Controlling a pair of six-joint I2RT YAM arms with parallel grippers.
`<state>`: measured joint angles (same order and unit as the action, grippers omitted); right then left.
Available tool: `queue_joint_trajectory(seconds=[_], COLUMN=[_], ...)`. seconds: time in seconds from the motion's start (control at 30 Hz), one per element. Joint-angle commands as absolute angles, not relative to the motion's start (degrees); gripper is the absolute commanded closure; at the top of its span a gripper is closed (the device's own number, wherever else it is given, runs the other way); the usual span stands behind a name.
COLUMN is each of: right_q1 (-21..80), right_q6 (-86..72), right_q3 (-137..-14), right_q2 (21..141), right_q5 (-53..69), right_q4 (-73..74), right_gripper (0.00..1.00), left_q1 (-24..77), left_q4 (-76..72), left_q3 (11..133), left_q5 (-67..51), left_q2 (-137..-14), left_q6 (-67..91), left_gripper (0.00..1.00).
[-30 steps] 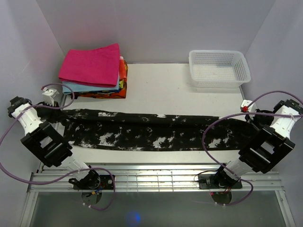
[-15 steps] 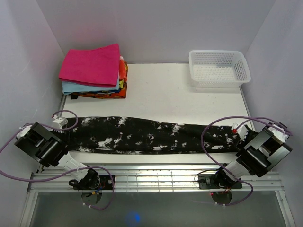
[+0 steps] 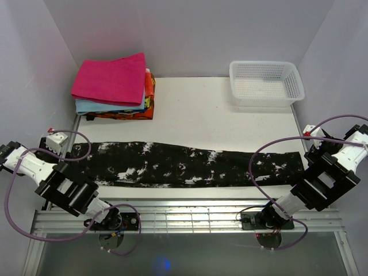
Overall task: Fold and stack the trousers
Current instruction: Fold the trousers
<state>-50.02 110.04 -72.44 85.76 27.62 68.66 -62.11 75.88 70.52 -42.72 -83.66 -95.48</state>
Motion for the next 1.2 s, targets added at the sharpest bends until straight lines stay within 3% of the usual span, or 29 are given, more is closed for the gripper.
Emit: queue_joint_trajectory(seconds=[0.0,0.23,0.47,0.63,1.1,1.17], right_q1=[-50.19,-50.01,-50.10,-52.90,-56.34,-56.60], right_q6=[100.67,78.25,59.88,55.38,54.15,54.32], right_q3=[-75.76,-74.63,-64.36,-61.35,-60.82,-61.43], right_q2=[88.68,95.18,92.47,90.09,92.19,95.26], right_q5=[30.67,27.95,23.65,16.89,13.35,15.98], right_q4=[75.06,73.48,60.22,54.94,57.73,60.10], right_gripper=[0.12,0.29,0.29,0.23,0.23,0.32], left_q1=[-61.26,-55.73,-48.08,-47.81,-47.72,-47.72], left_q4=[80.42,77.71,62.24,59.77,58.89,58.89], left_q3=[75.03,73.76,59.62,54.50,52.82,52.82], left_q5=[-49.03,-50.10,-43.16,-40.96,-40.69,-40.96], left_q2=[-84.01,-89.91,-84.56,-83.32,-82.26,-82.44], left_q6=[-90.20,-79.29,-67.95,-67.06,-67.24,-67.06], left_gripper=[0.02,0.07,0.07,0.07,0.07,0.08])
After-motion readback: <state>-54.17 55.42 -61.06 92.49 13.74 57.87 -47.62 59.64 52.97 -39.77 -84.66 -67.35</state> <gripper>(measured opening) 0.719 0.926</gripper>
